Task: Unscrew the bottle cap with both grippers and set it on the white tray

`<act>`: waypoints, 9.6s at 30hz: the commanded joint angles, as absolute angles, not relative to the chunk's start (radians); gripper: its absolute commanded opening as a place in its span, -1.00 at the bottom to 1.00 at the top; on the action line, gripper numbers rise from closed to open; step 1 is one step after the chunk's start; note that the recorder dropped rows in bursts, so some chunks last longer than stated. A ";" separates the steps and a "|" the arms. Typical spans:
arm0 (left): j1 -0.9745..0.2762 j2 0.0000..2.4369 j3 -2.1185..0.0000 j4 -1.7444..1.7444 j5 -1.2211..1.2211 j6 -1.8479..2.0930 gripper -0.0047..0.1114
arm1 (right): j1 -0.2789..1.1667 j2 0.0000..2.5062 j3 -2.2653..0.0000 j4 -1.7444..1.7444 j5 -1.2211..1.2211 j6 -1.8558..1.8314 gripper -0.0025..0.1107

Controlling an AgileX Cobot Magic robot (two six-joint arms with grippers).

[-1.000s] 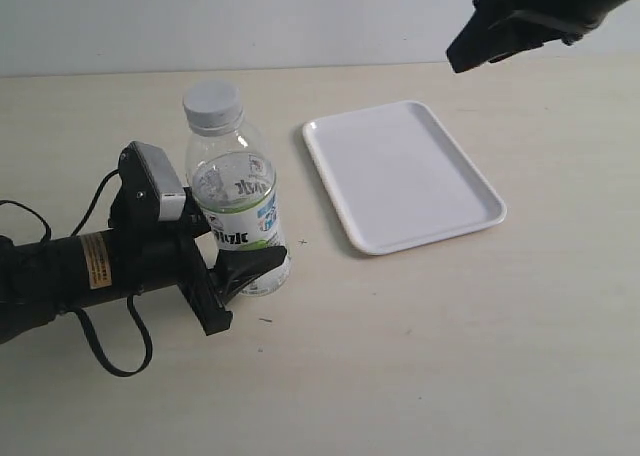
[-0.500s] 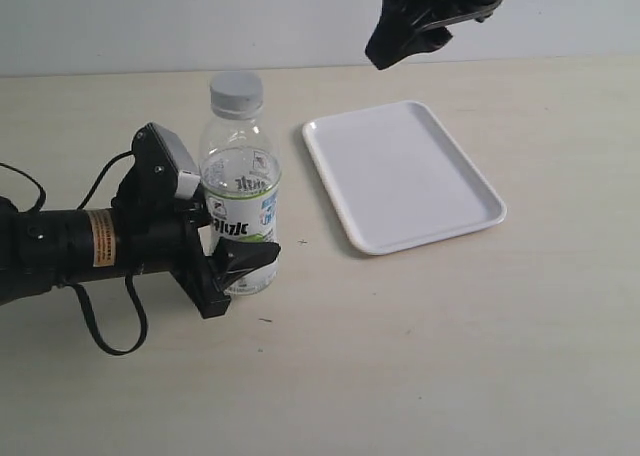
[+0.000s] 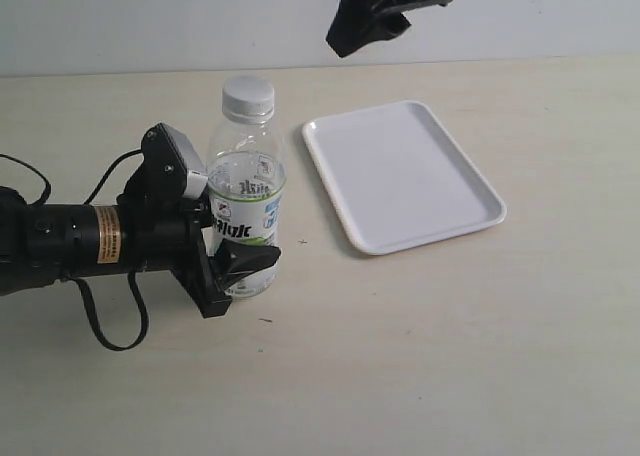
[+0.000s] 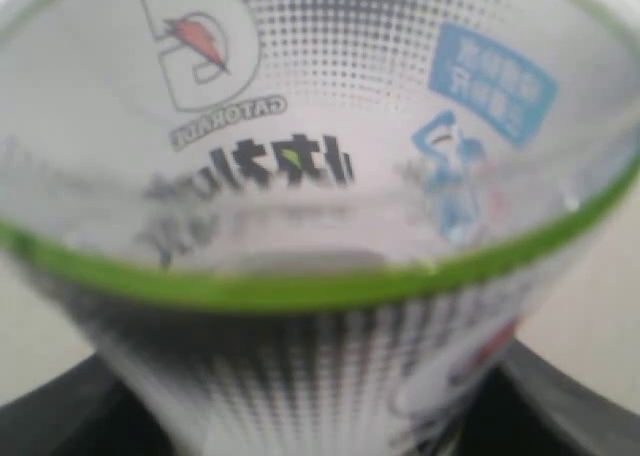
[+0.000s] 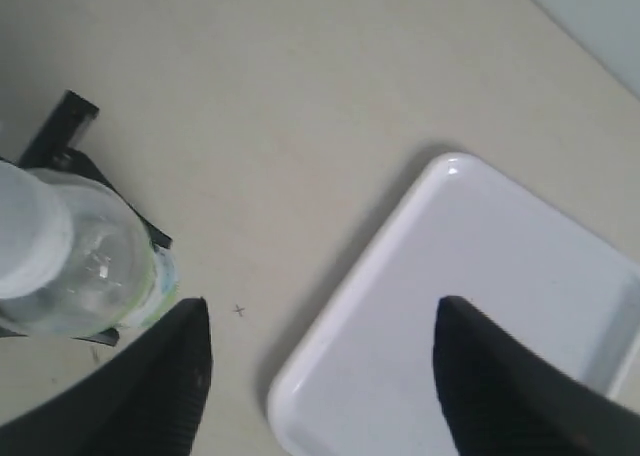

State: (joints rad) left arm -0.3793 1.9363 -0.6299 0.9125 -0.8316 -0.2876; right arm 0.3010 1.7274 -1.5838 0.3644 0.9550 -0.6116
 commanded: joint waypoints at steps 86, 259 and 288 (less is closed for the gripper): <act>-0.380 1.920 -0.640 0.955 -0.854 -0.312 -0.92 | 0.465 1.918 -1.872 0.264 1.221 -0.260 0.16; -0.380 1.920 -0.640 0.957 -0.878 -0.308 -0.92 | 0.523 1.830 -1.717 0.320 1.086 -0.320 0.15; -0.380 1.920 -0.640 0.957 -0.878 -0.308 -0.92 | 0.523 1.870 -1.717 0.302 1.135 -0.336 0.04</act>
State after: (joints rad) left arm -0.3793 1.9363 -0.6299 0.9629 -0.8368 -0.3032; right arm 0.5224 1.8734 -1.7198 0.3104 1.1341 -0.3107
